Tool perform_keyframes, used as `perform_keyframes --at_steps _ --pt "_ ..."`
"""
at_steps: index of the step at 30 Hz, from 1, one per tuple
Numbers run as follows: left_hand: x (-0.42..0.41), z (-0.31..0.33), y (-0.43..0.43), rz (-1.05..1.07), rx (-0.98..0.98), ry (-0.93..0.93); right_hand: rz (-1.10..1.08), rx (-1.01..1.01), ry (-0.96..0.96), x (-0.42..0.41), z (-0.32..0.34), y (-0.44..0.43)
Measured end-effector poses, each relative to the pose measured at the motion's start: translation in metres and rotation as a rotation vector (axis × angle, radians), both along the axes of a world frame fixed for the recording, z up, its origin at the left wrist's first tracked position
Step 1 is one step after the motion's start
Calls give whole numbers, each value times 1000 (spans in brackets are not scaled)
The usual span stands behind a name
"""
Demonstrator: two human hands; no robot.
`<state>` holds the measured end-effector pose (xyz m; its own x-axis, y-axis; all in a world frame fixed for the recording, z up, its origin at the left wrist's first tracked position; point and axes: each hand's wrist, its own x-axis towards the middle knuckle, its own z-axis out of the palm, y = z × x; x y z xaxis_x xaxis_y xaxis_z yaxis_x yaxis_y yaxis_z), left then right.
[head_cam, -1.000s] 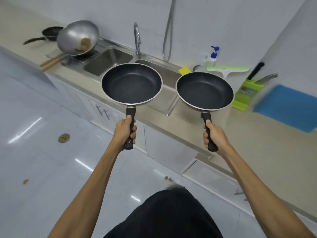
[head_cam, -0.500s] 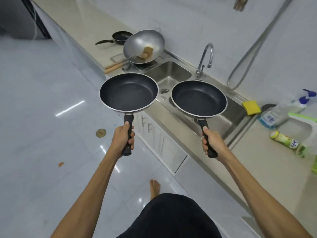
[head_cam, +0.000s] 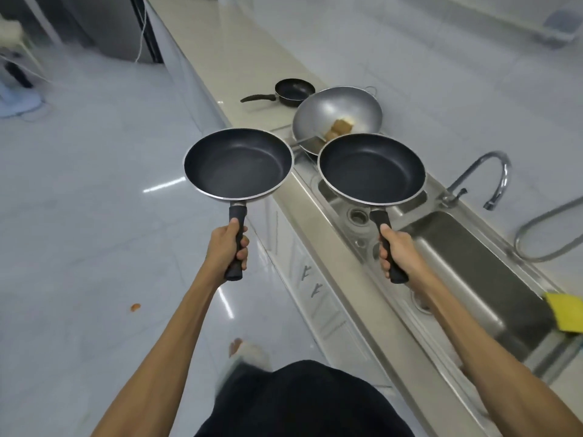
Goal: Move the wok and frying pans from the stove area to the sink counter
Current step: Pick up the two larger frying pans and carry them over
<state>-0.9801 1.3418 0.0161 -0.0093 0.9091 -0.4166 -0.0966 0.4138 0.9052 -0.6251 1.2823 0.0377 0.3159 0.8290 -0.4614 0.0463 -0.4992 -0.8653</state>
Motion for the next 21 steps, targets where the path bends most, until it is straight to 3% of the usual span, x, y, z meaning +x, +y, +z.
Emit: perform_keyframes --at_steps 14,21 --pt "-159 15 279 -4 -16 73 9 25 31 -160 0 315" --pt "-218 21 405 -10 -14 79 17 17 85 -222 -8 432"
